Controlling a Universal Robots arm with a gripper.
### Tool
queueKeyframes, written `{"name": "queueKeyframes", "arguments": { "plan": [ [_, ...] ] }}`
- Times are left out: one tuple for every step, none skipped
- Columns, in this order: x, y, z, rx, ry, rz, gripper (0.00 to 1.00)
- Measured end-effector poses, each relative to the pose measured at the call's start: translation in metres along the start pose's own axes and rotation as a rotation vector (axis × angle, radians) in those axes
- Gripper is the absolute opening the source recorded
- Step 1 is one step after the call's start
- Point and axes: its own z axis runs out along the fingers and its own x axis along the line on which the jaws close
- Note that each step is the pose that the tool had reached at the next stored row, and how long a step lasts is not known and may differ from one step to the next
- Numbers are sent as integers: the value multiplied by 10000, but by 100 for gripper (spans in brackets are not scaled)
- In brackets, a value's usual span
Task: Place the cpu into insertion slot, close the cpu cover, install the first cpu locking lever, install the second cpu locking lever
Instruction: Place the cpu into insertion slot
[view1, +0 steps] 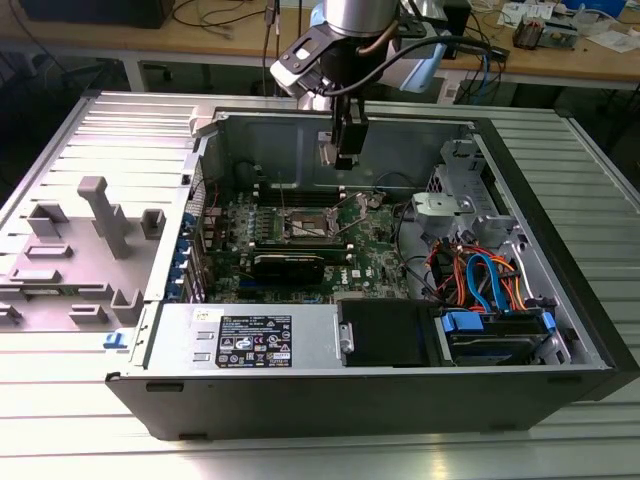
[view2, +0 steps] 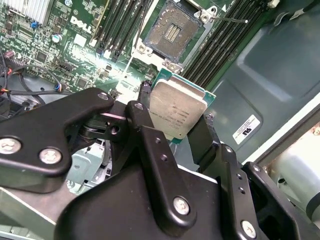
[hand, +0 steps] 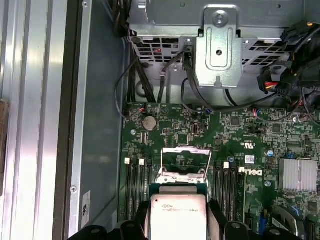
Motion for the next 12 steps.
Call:
{"name": "queueKeyframes", "arguments": {
  "plan": [
    [0,0,0,0,0,0,55],
    [-1,0,0,0,-1,1,55],
    [-1,0,0,0,-6,1,55],
    [-1,0,0,0,-6,1,55],
    [-1,0,0,0,-7,1,55],
    [-1,0,0,0,-8,1,55],
    [-1,0,0,1,-8,1,55],
    [-1,0,0,0,-9,1,55],
    [-1,0,1,0,-9,1,55],
    [-1,0,2,1,-9,0,55],
    [-1,0,6,0,-7,1,55],
    [-1,-1,12,-1,-6,1,55]
  ]
}}
